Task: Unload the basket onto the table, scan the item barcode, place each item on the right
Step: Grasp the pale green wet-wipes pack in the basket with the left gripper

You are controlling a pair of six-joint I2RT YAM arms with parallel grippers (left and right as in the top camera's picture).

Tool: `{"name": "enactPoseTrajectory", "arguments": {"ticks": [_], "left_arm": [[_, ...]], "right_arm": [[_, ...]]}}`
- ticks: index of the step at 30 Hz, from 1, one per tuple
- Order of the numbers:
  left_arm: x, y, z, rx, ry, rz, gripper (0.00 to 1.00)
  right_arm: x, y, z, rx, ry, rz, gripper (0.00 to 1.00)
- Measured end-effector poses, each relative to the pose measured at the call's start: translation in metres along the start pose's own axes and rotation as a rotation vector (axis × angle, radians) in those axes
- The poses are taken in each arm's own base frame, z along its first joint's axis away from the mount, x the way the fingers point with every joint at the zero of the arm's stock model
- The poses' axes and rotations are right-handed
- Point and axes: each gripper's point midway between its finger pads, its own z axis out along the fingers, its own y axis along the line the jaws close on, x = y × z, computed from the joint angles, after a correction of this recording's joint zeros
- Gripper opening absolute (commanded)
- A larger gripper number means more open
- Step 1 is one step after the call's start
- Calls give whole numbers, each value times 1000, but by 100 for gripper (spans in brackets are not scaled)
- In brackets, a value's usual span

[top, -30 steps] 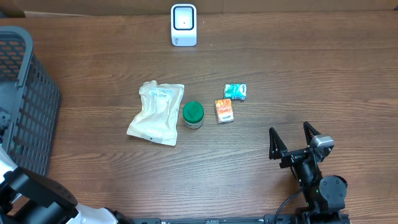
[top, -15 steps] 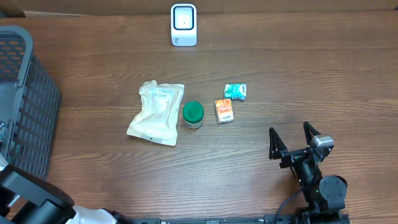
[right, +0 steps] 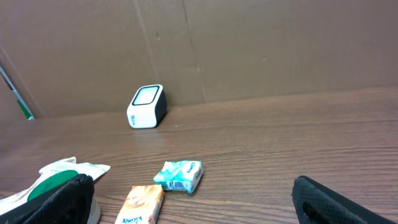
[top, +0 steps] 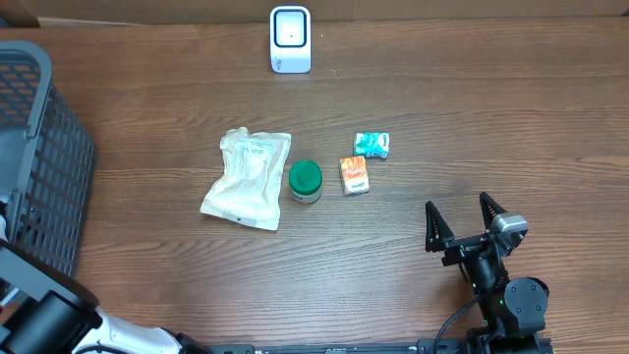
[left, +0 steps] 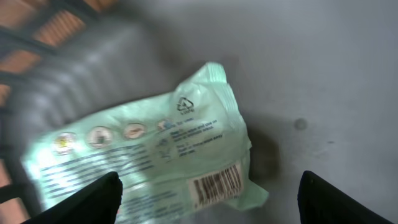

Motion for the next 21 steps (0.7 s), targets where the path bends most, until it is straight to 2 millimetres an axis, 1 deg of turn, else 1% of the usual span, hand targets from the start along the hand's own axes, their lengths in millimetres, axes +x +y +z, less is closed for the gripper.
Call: {"name": "enactPoseTrajectory", "arguments": {"ticks": [1, 3, 5, 6, 7, 8, 9, 10, 16, 21], "left_arm": [[2, -1, 4, 0, 10, 2, 78], [6, -2, 12, -2, 26, 6, 74], [8, -1, 16, -8, 34, 12, 66], [8, -1, 16, -10, 35, 14, 58], [8, 0, 17, -13, 36, 14, 48], [8, 1, 17, -18, 40, 18, 20], [9, 3, 18, -24, 48, 24, 9], [10, 3, 19, -24, 54, 25, 4], [12, 4, 17, -25, 68, 33, 4], [21, 5, 13, -31, 109, 44, 4]], "right_arm": [[0, 0, 0, 0, 0, 0, 100], [0, 0, 0, 0, 0, 0, 100], [0, 0, 0, 0, 0, 0, 100], [0, 0, 0, 0, 0, 0, 100], [0, 0, 0, 0, 0, 0, 100], [0, 0, 0, 0, 0, 0, 100], [0, 0, 0, 0, 0, 0, 100], [0, 0, 0, 0, 0, 0, 100], [0, 0, 0, 0, 0, 0, 100], [0, 0, 0, 0, 0, 0, 100]]}}
